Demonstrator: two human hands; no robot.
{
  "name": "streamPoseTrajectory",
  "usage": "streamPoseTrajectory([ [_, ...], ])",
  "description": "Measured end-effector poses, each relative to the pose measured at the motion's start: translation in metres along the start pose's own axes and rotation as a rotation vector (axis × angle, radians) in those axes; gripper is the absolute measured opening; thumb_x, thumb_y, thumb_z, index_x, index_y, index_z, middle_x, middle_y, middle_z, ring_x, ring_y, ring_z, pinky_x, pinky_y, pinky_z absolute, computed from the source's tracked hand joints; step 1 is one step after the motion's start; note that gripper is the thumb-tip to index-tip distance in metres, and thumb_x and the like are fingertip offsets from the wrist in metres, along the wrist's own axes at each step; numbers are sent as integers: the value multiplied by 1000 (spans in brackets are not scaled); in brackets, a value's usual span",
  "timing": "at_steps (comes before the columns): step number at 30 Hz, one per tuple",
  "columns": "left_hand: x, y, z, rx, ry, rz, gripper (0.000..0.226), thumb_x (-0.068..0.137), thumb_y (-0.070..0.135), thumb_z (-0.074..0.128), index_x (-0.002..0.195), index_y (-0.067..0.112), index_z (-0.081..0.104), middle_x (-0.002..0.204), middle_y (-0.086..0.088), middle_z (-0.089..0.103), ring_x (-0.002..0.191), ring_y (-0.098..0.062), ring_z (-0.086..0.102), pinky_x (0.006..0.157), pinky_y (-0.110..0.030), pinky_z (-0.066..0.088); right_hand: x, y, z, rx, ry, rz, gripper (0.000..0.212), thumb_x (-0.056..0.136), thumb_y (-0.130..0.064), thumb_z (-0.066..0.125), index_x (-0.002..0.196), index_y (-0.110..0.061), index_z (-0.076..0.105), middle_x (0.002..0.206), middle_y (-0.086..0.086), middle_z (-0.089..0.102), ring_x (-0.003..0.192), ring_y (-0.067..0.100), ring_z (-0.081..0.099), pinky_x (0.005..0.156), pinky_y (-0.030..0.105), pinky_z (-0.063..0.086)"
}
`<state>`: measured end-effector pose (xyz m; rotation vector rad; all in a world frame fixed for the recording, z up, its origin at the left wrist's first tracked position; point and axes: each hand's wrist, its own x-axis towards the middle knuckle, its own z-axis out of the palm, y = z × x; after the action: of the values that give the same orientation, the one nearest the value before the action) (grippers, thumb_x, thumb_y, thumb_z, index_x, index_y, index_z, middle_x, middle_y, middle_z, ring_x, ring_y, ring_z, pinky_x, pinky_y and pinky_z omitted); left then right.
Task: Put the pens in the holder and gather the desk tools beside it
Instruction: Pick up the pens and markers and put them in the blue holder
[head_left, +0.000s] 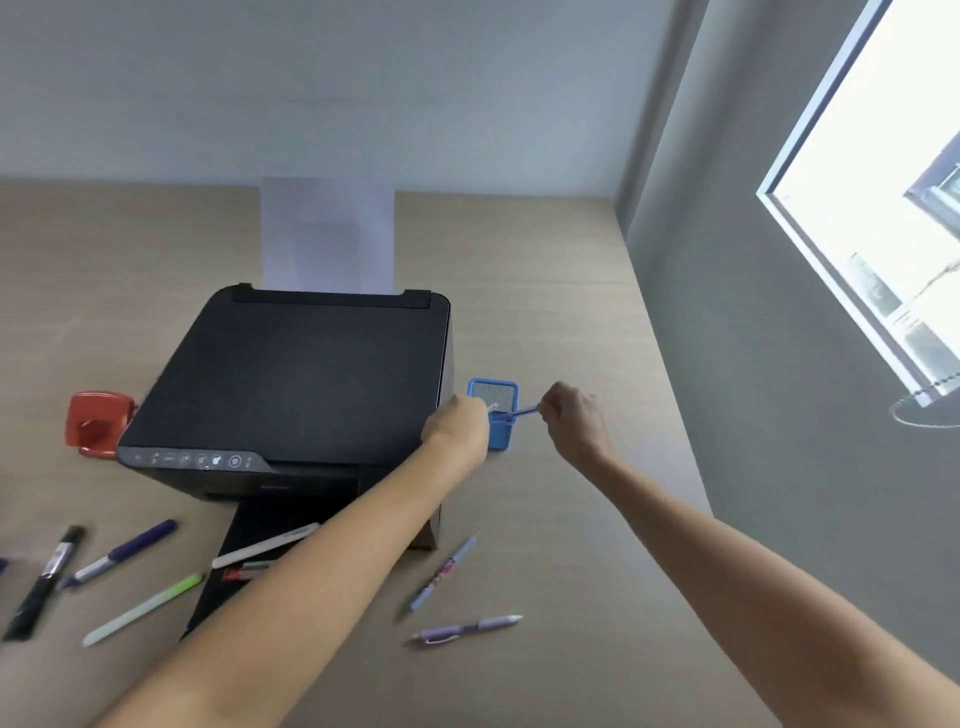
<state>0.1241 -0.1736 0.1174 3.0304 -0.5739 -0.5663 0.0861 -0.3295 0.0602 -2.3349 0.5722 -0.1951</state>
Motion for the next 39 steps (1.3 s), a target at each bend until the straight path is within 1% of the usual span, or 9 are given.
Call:
streamPoseTrajectory([
  [10,27,1,16,-37,-11,-8,29,88,2,62,117,4,58,114,-14,63,101,-29,64,73,-34,53,-4,17,16,129,-61,40,30,88,0,46,107,-11,66,75,5,70,63,21,63,57,5,44],
  [14,-40,-24,38,-169,190,228,15,93,23,61,98,10,61,98,-12,69,88,-30,68,70,-35,54,-61,41,36,60,-161,-36,26,86,-3,51,101,-16,67,81,8,73,71,23,65,69,26,50],
  [21,-131,-74,160,11,-364,243,30,89,27,62,115,16,52,123,-9,52,112,-35,59,89,-46,50,-117,45,93,-403,-665,-345,57,86,-10,60,136,-31,41,130,13,42,117,32,44,98,43,47],
  [23,-140,-77,175,95,-297,267,36,83,22,70,115,16,55,119,-8,55,106,-31,64,79,-43,55,-123,41,100,-496,-642,-389,47,87,-11,56,129,-27,43,128,13,41,115,34,43,91,45,49],
  [27,-137,-83,180,149,-198,246,49,23,29,96,63,22,69,71,2,70,49,-9,68,27,-19,43,-129,43,100,-570,-605,-432,30,91,-9,42,119,-17,49,121,15,44,111,32,45,82,43,45],
  [31,-129,-83,179,193,-186,314,45,66,41,83,101,19,65,93,-1,65,74,-19,72,53,-30,56,-126,68,80,-522,-600,-358,21,90,-6,42,109,-9,49,117,16,48,109,31,47,81,42,45],
  [35,-125,-72,171,164,-163,276,47,31,50,96,53,21,65,55,3,62,41,-9,61,28,-14,38,-118,92,46,-178,-476,-29,19,89,-5,48,79,-20,47,83,13,67,80,34,62,59,33,41],
  [37,-123,-62,159,191,-187,301,31,61,42,89,71,21,68,75,0,67,59,-14,70,42,-21,52,-112,101,28,58,-301,157,28,89,-1,52,71,-22,49,72,3,69,74,30,64,59,30,44],
  [39,-113,-49,140,105,-166,244,17,100,31,50,103,16,58,107,-6,64,94,-26,70,73,-38,57,-99,99,14,251,-193,193,29,92,-2,51,71,-21,49,75,4,72,74,27,63,66,36,48],
])
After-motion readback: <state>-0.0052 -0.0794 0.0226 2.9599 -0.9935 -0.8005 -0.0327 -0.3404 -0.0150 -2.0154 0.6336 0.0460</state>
